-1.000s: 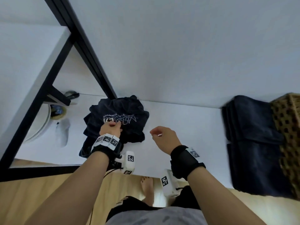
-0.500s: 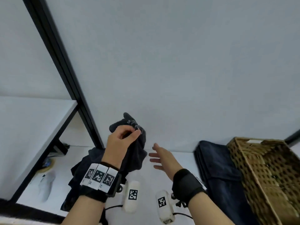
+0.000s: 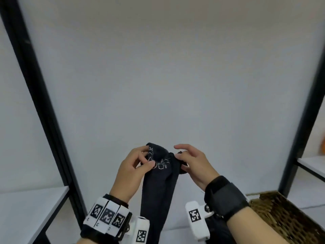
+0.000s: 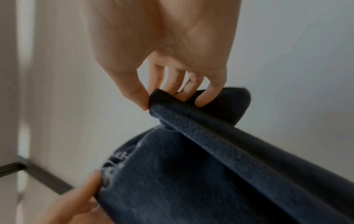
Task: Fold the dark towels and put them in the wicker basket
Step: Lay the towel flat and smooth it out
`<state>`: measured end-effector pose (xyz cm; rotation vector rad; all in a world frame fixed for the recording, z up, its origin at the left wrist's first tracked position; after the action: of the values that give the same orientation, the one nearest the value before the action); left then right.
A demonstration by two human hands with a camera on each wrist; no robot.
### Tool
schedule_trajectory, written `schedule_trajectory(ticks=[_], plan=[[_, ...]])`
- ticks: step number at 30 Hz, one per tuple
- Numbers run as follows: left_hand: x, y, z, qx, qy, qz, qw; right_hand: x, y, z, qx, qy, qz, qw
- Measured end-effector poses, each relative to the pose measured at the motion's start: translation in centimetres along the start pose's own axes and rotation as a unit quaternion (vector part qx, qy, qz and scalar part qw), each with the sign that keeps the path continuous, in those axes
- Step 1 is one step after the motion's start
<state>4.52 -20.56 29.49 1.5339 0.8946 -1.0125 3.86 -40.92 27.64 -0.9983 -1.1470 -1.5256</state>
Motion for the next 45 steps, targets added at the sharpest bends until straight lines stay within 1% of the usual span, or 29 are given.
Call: schedule_trajectory(ticks=[3,6,9,12,14,16,18,19,22,23,24,25,26,27,29,32,34,36,38,39,42,45], plan=[[-0.6,0.0,-0.3,-0.032,-0.030,-0.020,0.999,4.6,0.4,0.2,0.022,-0.007,-0.033,0.999],[0.2,-1.0,-0.1,-0.069,-0.061,-0.046,0.995,7.4,0.4,0.7,0.026,-0.021,-0.066,0.997],[1.5,-2.4,0.5,-0.073,-0.088,-0.082,0.990,9.4,0.2,1.4,0.028,-0.018,-0.087,0.996],[4.6,-3.9,1.0,-0.050,-0.133,-0.162,0.977,10.8,-0.4,2.2,0.047,-0.004,-0.087,0.995],[7.4,-5.4,1.5,-0.043,-0.114,-0.240,0.963,11.6,-0.9,2.5,0.061,0.011,-0.084,0.995],[9.7,-7.1,2.3,-0.017,-0.071,-0.322,0.944,12.2,-1.3,2.5,0.073,0.036,-0.079,0.994],[11.0,-8.8,3.6,0.024,-0.064,-0.377,0.924,12.5,-1.8,2.5,0.084,0.064,-0.081,0.991],[11.3,-9.4,4.5,0.049,-0.074,-0.391,0.916,12.6,-2.0,2.5,0.086,0.074,-0.086,0.990],[11.4,-10.4,8.2,0.150,-0.123,-0.390,0.900,12.9,-2.4,2.6,0.085,0.074,-0.107,0.988],[11.1,-10.8,9.3,0.164,-0.162,-0.394,0.890,12.9,-2.6,2.5,0.083,0.073,-0.114,0.987],[10.8,-11.2,10.1,0.160,-0.208,-0.401,0.878,13.0,-2.8,2.4,0.077,0.072,-0.120,0.987],[10.5,-11.5,10.5,0.149,-0.242,-0.401,0.871,13.0,-2.9,2.3,0.070,0.068,-0.125,0.987],[10.5,-11.6,10.5,0.135,-0.251,-0.395,0.873,13.0,-3.1,2.1,0.063,0.057,-0.131,0.988],[10.4,-11.7,10.1,0.115,-0.242,-0.382,0.885,13.0,-3.3,1.8,0.056,0.041,-0.135,0.988],[10.6,-11.3,8.2,0.050,-0.184,-0.349,0.918,12.9,-3.7,1.3,0.043,0.008,-0.133,0.990],[9.6,-10.2,5.0,-0.020,-0.113,-0.289,0.950,12.5,-4.3,0.3,0.016,-0.010,-0.110,0.994],[7.9,-8.9,2.7,-0.066,-0.084,-0.235,0.966,12.0,-4.5,-0.3,-0.011,-0.027,-0.093,0.995],[5.7,-7.4,0.9,-0.102,-0.098,-0.187,0.972,11.3,-4.8,-0.9,-0.039,-0.036,-0.073,0.996],[3.4,-5.8,-0.4,-0.120,-0.120,-0.156,0.973,10.5,-4.9,-1.2,-0.063,-0.025,-0.049,0.996],[2.3,-5.2,-1.0,-0.126,-0.111,-0.143,0.975,10.0,-4.9,-1.3,-0.073,-0.008,-0.035,0.997],[-1.1,-3.4,-2.5,-0.135,-0.035,-0.097,0.986,8.1,-5.1,-1.4,-0.081,0.048,0.009,0.996],[-4.1,-2.1,-3.1,-0.127,0.006,-0.061,0.990,5.9,-5.3,-1.7,-0.072,0.030,0.069,0.995]])
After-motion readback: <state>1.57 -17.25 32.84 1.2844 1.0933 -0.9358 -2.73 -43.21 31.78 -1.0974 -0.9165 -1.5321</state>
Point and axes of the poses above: each hand's wrist, its own y-axis towards the middle knuckle, its own z-axis out of the palm, x = y × z, the point moved 5 cm from there along y, towards the middle knuckle, and after that the axes turned 4 degrees about -z, right-handed, at the moved point
